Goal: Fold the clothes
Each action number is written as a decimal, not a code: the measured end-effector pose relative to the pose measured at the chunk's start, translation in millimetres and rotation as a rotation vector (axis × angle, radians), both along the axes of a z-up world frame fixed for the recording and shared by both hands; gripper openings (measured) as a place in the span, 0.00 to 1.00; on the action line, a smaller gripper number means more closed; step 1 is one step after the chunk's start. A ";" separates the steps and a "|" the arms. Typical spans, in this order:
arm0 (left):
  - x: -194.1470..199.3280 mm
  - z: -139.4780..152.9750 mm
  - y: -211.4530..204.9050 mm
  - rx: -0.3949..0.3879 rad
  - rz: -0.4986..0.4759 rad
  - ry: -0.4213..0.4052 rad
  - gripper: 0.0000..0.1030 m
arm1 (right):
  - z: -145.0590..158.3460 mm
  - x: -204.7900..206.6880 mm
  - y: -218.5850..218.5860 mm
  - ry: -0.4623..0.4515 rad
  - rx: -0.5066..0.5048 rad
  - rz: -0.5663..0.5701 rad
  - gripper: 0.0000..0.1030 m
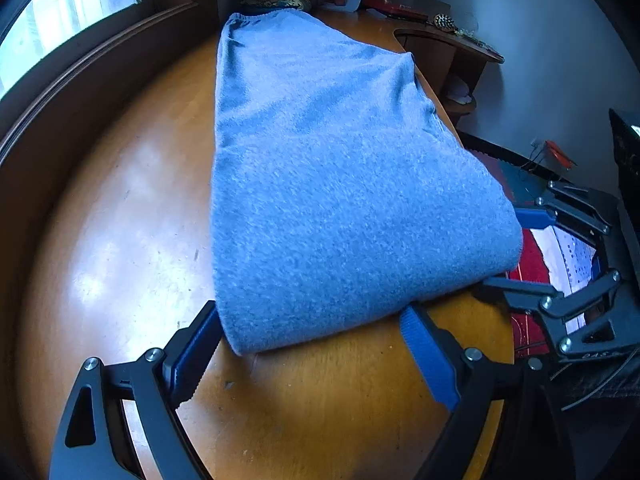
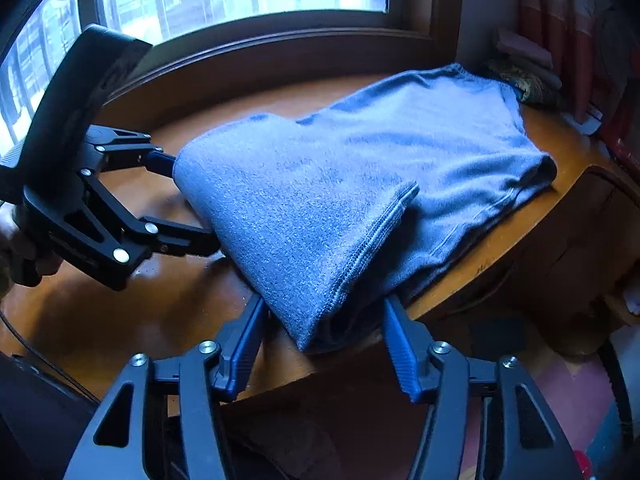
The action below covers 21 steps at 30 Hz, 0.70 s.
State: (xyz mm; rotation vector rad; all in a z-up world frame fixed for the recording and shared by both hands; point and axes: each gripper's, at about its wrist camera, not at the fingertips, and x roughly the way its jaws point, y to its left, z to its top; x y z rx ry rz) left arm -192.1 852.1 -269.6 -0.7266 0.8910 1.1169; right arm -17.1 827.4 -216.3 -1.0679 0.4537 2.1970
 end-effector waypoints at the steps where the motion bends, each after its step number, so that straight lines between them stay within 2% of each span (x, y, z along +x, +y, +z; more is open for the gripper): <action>1: 2.7 -0.1 -1.6 0.000 -0.012 -0.006 0.86 | 0.2 0.0 -0.5 -0.004 0.001 0.003 0.50; 6: 16.3 0.1 -7.5 0.005 -0.048 -0.018 0.86 | 1.1 6.8 -1.9 -0.023 0.002 -0.008 0.42; 9: 23.9 2.1 -9.1 -0.004 -0.078 -0.059 0.86 | 1.1 16.3 -0.8 -0.028 -0.009 -0.037 0.42; 11: 30.6 2.4 -10.0 -0.005 -0.100 -0.058 0.86 | 1.9 17.6 -0.7 -0.025 -0.013 -0.052 0.42; 17: 39.7 0.8 -13.6 0.009 -0.126 0.024 0.85 | 1.5 15.4 2.6 -0.008 -0.016 -0.073 0.42; 21: 38.4 -1.9 -9.8 0.015 -0.108 0.044 0.85 | -0.7 14.4 -0.5 -0.001 -0.016 -0.079 0.42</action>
